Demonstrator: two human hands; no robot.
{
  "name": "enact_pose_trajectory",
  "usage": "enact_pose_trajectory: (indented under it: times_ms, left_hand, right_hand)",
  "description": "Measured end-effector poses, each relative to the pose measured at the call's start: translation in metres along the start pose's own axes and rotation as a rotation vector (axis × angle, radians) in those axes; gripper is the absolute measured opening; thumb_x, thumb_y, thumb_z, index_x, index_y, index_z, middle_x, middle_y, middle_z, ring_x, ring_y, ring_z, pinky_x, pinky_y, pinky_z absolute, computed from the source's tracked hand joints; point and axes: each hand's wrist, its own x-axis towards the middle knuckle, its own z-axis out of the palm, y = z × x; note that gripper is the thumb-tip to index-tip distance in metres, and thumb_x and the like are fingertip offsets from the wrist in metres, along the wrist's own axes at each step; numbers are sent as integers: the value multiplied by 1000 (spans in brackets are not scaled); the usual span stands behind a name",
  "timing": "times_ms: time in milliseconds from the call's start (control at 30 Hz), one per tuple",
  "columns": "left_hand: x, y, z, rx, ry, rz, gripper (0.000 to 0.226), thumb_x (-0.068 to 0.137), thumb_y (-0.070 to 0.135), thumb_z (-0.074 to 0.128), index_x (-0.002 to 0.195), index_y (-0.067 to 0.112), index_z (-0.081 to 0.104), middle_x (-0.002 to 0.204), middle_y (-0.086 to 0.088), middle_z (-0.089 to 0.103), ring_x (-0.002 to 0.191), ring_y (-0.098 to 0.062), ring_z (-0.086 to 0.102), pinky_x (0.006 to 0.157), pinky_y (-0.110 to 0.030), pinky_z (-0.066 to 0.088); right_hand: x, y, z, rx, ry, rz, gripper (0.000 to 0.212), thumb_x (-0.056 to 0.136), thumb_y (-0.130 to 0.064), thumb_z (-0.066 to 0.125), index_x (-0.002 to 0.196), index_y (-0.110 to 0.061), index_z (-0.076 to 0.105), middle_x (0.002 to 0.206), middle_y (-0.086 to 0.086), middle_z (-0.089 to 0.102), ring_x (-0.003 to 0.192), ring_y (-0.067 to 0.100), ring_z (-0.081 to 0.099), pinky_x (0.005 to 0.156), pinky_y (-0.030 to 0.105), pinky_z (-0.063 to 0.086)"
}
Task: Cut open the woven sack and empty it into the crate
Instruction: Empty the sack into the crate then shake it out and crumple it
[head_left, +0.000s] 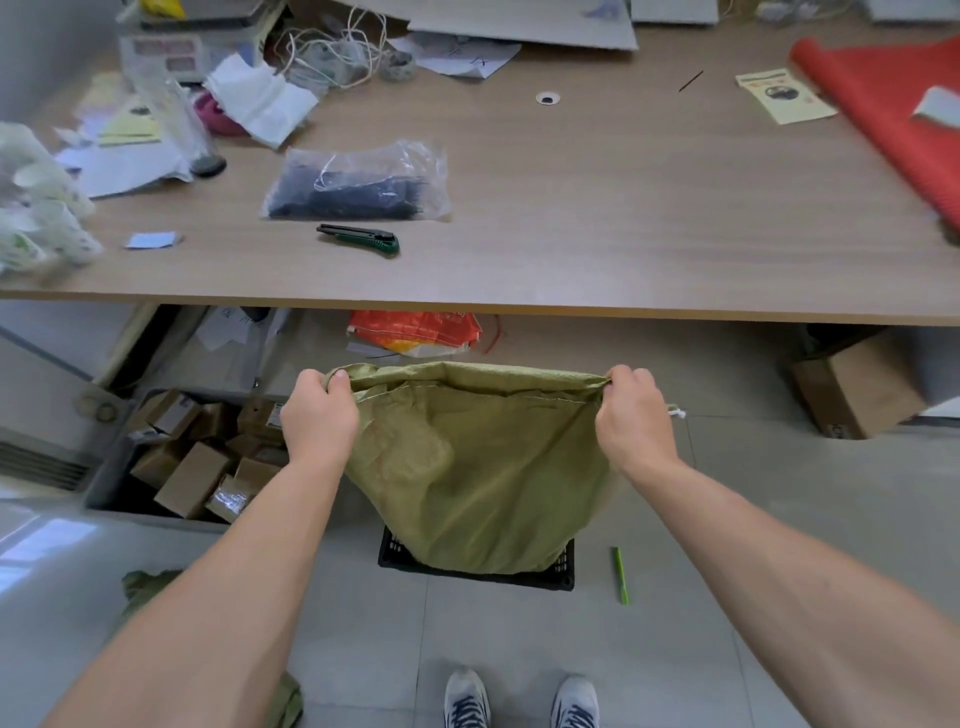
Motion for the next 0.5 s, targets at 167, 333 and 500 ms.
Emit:
enact_pose_trajectory:
  times_ms: [167,333,500]
  left_hand:
    - [-3,6,1,-15,20,-56,35,101,36,40,98,3,52,89,-8,53,88,-30,49,74,-37,37]
    - [-6,7,-2,-45,58,0,34,101,33,40,93,3,51,84,-7,53,87,-30,48,74,-36,35]
    - [-4,14,-9,-39,71,58,34,100,34,41,89,4,50,86,-10,54,86,-30,49,74,-37,36]
  right_hand:
    - [-5,4,-2,-15,6,-7,20,102,-11,32,101,-7,52,98,6,46,91,28,49,72,36,37]
    - [-2,5,-10,17,77,-29,22,102,-12,32,104,-6,53,101,9,48,90,27,45,72,36,36]
    - [1,-1,-20,28,99,-61,21,102,-10,33,104,-5,53,102,10,48,91,28,46,73,36,35]
